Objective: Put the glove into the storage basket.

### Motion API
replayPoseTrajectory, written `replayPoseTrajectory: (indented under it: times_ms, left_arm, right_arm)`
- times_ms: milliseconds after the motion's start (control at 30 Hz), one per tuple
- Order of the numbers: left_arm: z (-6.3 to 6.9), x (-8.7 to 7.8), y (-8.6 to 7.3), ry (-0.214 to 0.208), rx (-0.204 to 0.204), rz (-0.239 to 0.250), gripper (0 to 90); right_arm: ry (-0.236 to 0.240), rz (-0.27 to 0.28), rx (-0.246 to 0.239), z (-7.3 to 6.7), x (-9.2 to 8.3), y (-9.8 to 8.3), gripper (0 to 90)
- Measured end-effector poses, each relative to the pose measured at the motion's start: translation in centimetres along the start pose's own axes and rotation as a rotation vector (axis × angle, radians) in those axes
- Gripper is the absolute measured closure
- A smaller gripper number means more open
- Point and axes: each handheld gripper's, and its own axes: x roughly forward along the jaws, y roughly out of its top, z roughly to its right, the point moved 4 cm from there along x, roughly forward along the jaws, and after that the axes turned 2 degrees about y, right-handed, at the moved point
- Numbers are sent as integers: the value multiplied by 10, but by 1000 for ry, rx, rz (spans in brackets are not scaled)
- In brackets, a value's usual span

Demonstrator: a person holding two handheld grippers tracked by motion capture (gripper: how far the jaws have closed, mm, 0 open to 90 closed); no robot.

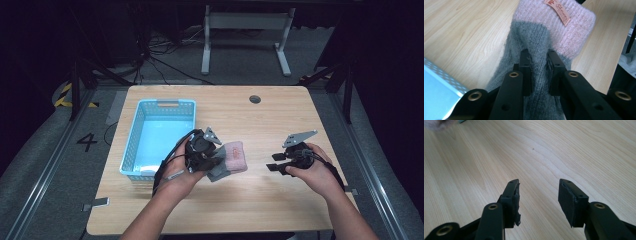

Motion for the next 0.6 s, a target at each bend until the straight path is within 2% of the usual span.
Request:
replayPoseTrajectory:
  times_ms: [167, 267, 367, 600]
  left_arm:
    - [-9, -8, -1, 12, 5, -14, 780]
    - [-15, -14, -2, 16, -7, -2, 780]
    - [-22, -20, -3, 20, 9, -6, 780]
    - [-40, -33, -6, 28, 0, 14, 779]
  right_arm:
    - [-1, -5, 5, 0, 0, -2, 524]
    - [-4, -4, 9, 1, -1, -3, 524]
    - [-8, -5, 13, 2, -2, -5, 523]
    - [-20, -9, 29, 2, -4, -9, 522]
